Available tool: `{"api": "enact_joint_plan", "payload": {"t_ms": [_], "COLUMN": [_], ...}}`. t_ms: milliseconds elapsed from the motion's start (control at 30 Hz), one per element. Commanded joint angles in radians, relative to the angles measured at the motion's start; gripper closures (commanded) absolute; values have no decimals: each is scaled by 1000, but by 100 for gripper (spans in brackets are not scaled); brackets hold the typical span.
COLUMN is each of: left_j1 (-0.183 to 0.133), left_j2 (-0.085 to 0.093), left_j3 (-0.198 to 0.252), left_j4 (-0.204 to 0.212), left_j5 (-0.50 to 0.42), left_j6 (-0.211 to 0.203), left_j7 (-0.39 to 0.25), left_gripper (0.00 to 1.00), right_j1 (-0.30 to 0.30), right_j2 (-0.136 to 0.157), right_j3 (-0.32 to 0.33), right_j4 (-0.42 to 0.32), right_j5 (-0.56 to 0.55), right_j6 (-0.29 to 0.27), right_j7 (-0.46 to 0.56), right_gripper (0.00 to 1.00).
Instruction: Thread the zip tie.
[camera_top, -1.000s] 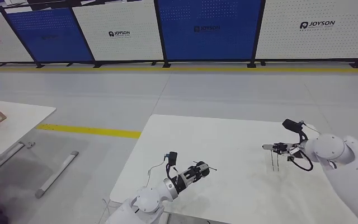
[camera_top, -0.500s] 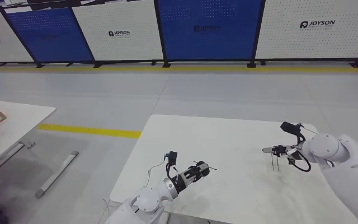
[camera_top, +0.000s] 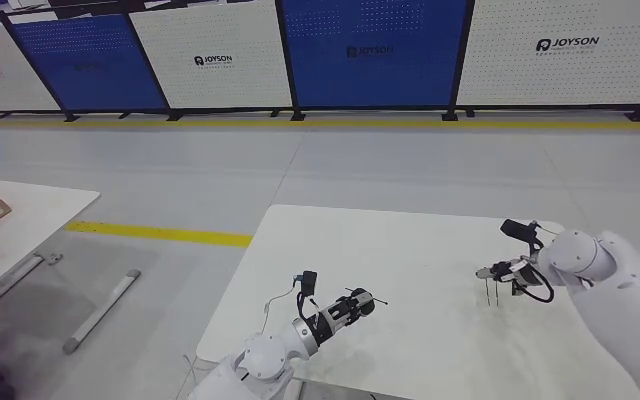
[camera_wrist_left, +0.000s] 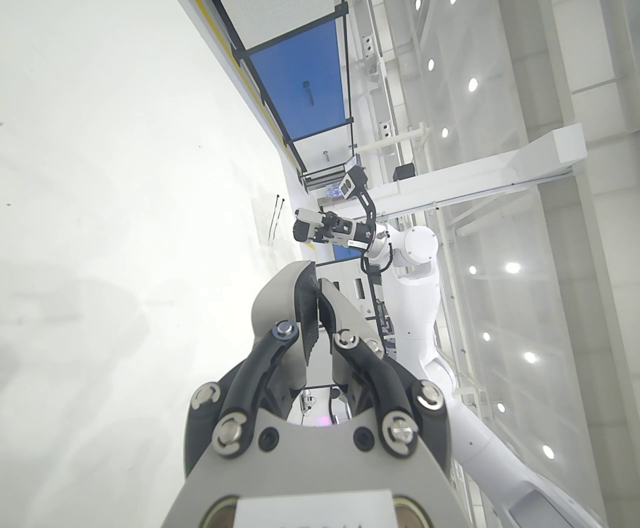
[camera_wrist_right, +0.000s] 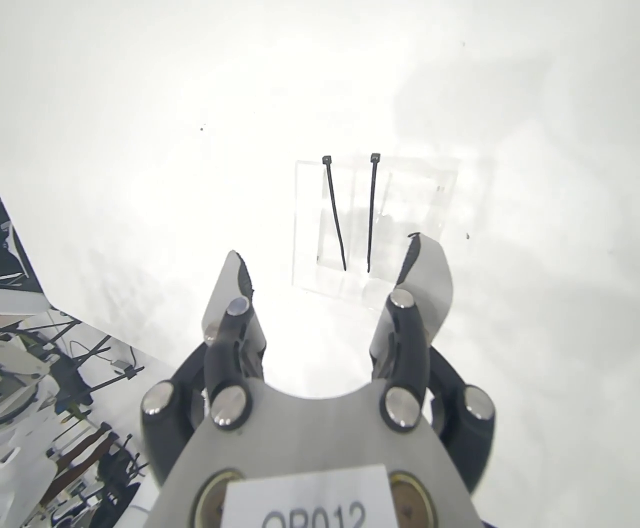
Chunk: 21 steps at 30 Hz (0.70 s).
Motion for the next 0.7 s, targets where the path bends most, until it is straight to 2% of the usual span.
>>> {"api": "enact_joint_plan", "payload": {"t_ms": [0,500,667], "left_j1": [0,0,0], "left_j2": [0,0,0], "left_j3": [0,0,0], "left_j4": [0,0,0], "left_j5": [0,0,0], "left_j6": [0,0,0], "left_j7": [0,0,0], "left_gripper": [100,100,100], "right_j1": [8,68,90], "right_j2": [-5,-58,-78], "right_j3": [-7,-63,-79], "right_j4": [14,150,199], "right_j5": [-5,-9,-6], "right_j6": [11,52,55], "right_j7": [2,-3,-3], "right_gripper": [51,56,61]}}
